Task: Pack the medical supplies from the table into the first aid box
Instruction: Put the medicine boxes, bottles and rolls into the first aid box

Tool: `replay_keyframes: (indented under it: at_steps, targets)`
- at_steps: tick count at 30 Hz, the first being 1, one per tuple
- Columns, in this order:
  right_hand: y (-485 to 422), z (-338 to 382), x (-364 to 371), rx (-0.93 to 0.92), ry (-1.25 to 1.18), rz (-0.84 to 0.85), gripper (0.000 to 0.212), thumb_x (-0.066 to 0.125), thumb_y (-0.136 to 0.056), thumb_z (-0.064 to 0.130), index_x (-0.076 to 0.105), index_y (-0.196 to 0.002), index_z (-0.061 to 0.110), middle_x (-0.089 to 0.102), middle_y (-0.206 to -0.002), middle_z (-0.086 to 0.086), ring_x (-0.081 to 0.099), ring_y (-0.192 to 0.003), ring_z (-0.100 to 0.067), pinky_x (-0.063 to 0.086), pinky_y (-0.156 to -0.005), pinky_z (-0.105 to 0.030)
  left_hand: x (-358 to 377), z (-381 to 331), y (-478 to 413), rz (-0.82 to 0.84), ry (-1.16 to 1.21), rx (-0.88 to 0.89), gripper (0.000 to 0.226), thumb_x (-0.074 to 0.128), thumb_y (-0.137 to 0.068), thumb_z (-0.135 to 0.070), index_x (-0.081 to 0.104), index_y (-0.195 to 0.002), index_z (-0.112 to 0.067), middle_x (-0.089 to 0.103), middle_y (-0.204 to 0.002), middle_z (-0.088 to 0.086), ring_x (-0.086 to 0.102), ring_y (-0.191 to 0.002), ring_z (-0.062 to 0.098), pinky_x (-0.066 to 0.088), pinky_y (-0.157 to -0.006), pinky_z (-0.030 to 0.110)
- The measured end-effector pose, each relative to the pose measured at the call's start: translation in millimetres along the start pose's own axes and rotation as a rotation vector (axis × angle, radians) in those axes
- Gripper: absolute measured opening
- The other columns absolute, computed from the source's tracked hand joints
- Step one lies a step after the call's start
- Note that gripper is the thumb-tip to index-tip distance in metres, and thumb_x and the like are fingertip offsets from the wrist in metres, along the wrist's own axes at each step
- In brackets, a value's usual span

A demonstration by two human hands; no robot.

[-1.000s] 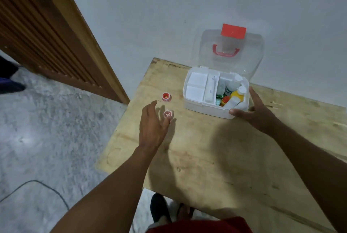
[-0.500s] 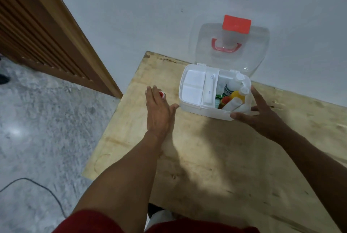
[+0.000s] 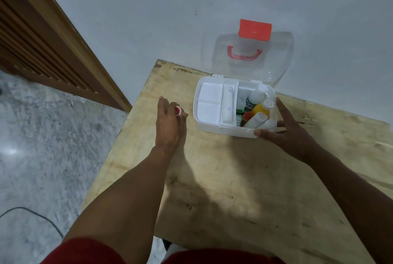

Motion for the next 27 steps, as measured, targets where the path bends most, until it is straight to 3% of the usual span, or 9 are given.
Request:
replay_keyframes:
  at_steps: [2, 5, 7, 10, 13, 18, 22, 27]
  targets:
    - [1.7, 3.2, -0.4, -0.001, -0.01, 0.008, 0.101, 0.077, -0.074, 0.048, 0.011, -0.15, 0.051, 0.047, -0.127, 0.024, 0.055, -0.105, -0.012, 0.045, -0.081, -0.03, -5.3, 0.8, 0.0, -0.005, -0.022, -0.007, 0.028, 0.058, -0.093, -0.013, 0.057, -0.115, 0.005, 0.053, -0.124, 0.016, 0.053, -0.107, 0.021, 0.044, -0.09, 0.024]
    - [2.7, 7.5, 0.8, -0.003, -0.029, 0.025, 0.1, 0.077, -0.074, 0.049, 0.012, -0.15, 0.049, 0.048, -0.128, 0.021, 0.059, -0.1, -0.008, 0.047, -0.077, -0.029, -15.5, -2.9, -5.9, -0.075, 0.008, -0.051, 0.03, 0.057, -0.094, -0.017, 0.056, -0.122, -0.005, 0.059, -0.107, -0.012, 0.059, -0.094, 0.001, 0.042, -0.077, 0.005]
    - [2.1, 7.7, 2.6, -0.011, -0.047, 0.042, 0.101, 0.076, -0.071, 0.054, 0.013, -0.149, 0.051, 0.049, -0.13, 0.021, 0.061, -0.101, -0.009, 0.053, -0.079, -0.031, -22.3, -9.1, -8.5, -0.106, -0.055, -0.113, 0.026, 0.057, -0.095, -0.022, 0.054, -0.118, -0.01, 0.057, -0.098, -0.011, 0.06, -0.091, 0.009, 0.044, -0.068, 0.013]
    - [5.4, 7.1, 4.6, -0.021, -0.098, 0.04, 0.099, 0.078, -0.071, 0.054, 0.015, -0.147, 0.054, 0.051, -0.125, 0.032, 0.062, -0.102, -0.009, 0.055, -0.088, -0.037, -30.9, -17.6, -9.7, -0.082, -0.013, -0.063, 0.034, 0.061, -0.095, -0.025, 0.057, -0.125, -0.01, 0.053, -0.119, 0.007, 0.058, -0.104, 0.02, 0.039, -0.084, 0.016]
    - [11.5, 11.8, 7.4, -0.045, -0.161, 0.021, 0.088, 0.079, -0.073, 0.048, 0.024, -0.141, 0.056, 0.05, -0.119, 0.042, 0.061, -0.105, 0.0, 0.054, -0.089, -0.031, -40.9, -25.1, -14.0, -0.097, -0.032, -0.026, 0.044, 0.062, -0.095, -0.029, 0.056, -0.133, -0.008, 0.054, -0.124, 0.013, 0.057, -0.107, 0.022, 0.034, -0.087, 0.017]
    - [14.5, 14.8, 5.9, -0.098, -0.188, 0.034, 0.092, 0.081, -0.073, 0.044, 0.024, -0.145, 0.052, 0.052, -0.14, 0.019, 0.057, -0.124, -0.015, 0.048, -0.101, -0.053, -55.7, -60.8, -25.4, -0.131, 0.073, 0.02, 0.046, 0.072, -0.086, -0.027, 0.06, -0.128, -0.012, 0.066, -0.118, 0.004, 0.062, -0.104, 0.02, 0.044, -0.09, 0.026]
    - [13.7, 17.7, 5.1, -0.116, -0.198, 0.013, 0.089, 0.078, -0.074, 0.034, 0.027, -0.145, 0.045, 0.053, -0.137, 0.016, 0.055, -0.124, -0.013, 0.045, -0.106, -0.05, -49.5, -92.7, -28.8, -0.083, 0.155, 0.086, 0.05, 0.079, -0.079, -0.022, 0.062, -0.126, -0.015, 0.07, -0.113, 0.0, 0.063, -0.103, 0.016, 0.05, -0.093, 0.031]
    - [13.4, 14.4, 3.3, -0.127, -0.185, 0.007, 0.087, 0.078, -0.074, 0.029, 0.03, -0.145, 0.043, 0.055, -0.132, 0.02, 0.055, -0.121, -0.007, 0.047, -0.101, -0.037, -28.0, -117.6, -32.0, 0.024, 0.0, 0.198, 0.037, 0.079, -0.079, -0.018, 0.068, -0.113, -0.012, 0.072, -0.103, 0.004, 0.064, -0.094, 0.023, 0.046, -0.08, 0.029]
Point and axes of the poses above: each hand's wrist, its own y-axis away from the middle knuckle, its own x-axis out of the palm, z = x × y, the point moved 1 cm from there along -y, towards the middle knuckle
